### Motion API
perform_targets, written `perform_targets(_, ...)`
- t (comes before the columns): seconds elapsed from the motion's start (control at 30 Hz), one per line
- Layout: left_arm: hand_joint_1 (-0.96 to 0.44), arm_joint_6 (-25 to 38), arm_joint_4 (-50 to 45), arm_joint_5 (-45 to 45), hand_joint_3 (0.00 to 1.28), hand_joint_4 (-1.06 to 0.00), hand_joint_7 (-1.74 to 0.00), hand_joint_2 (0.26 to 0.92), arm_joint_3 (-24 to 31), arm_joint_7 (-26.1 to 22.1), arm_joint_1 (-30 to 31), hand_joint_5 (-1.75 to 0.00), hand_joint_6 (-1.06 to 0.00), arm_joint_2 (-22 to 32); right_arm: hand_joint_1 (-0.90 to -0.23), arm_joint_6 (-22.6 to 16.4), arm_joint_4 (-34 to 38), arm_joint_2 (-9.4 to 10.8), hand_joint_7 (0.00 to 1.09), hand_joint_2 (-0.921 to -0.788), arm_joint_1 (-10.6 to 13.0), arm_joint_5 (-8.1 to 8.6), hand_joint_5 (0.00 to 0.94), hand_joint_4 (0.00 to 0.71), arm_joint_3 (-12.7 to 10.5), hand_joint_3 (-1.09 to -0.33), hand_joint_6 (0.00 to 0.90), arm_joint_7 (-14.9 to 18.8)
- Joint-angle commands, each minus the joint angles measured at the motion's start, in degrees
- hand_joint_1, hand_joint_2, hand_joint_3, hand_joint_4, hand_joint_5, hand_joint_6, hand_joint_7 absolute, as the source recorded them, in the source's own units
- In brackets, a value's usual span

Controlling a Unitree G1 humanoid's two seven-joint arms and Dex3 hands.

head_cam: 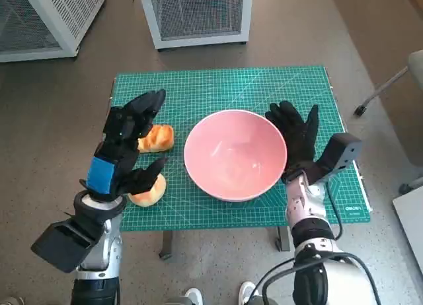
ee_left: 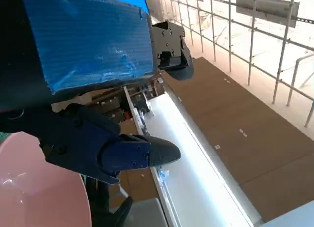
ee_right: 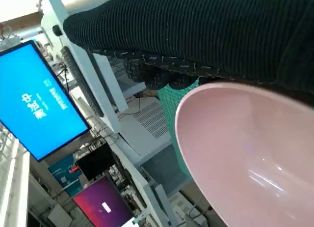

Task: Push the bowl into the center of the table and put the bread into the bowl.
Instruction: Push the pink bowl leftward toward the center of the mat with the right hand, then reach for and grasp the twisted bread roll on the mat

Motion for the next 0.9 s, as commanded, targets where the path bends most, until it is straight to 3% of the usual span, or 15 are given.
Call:
perform_targets(0.03, -0.52, -0.9, 0.76, 0.27, 0.38, -0.3, -0.65, 0.921, -0.15, 0.57, 0.18, -0.02, -0.04, -0.26, -0.508, -1.24, 0.08, -0.76, 0.39, -0.921, 0.1, -1.3, 0.002, 0.288, 0.65, -0.674, 0.141, 0.27)
perform_targets(0.27, -0.52, -1.2, 1.54, -0.07, 0.39, -0.3, -0.63, 0.921, -0.24, 0.52, -0.18, -0.02, -0.05, -0.39, -0.514, -5.09, -0.87, -1.58, 0.4, -0.921, -0.03, -1.37, 0.005, 0.294, 1.15, -0.673, 0.143, 1.73)
perform_targets(0.43, -0.52, -1.56, 2.12, -0.32, 0.39, -0.3, -0.63, 0.921, 0.08, 0.29, -0.47, -0.02, -0.05, -0.04, -0.519, -11.35, -2.69, -2.12, 0.42, -0.921, 0.2, -2.12, 0.014, 0.319, 2.25, -0.677, 0.142, 3.8)
perform_targets(0.53, -0.52, -1.71, 2.42, -0.62, 0.38, -0.3, -0.62, 0.921, 0.49, 0.09, -0.64, -0.02, -0.05, 0.42, -0.528, -15.53, -4.22, -2.27, 0.49, -0.921, 0.78, -2.03, 0.01, 0.325, 2.74, -0.689, 0.1, 6.19)
perform_targets(0.8, -0.53, -1.83, 3.02, -1.14, 0.38, -0.31, -0.6, 0.921, 1.5, 0.12, -1.57, -0.02, -0.06, 1.33, -0.547, -25.61, -10.94, -0.96, 0.62, -0.921, 3.09, 2.4, 0.006, 0.331, 2.88, -0.711, 0.041, 18.11)
perform_targets(0.9, -0.54, -2.13, 3.43, -0.83, 0.38, -0.31, -0.6, 0.921, 1.53, 0.42, -1.98, -0.02, -0.07, 1.25, -0.549, -28.07, -15.69, 0.05, 0.65, -0.921, 4.91, 4.5, 0.006, 0.334, 4.07, -0.708, 0.037, 22.99)
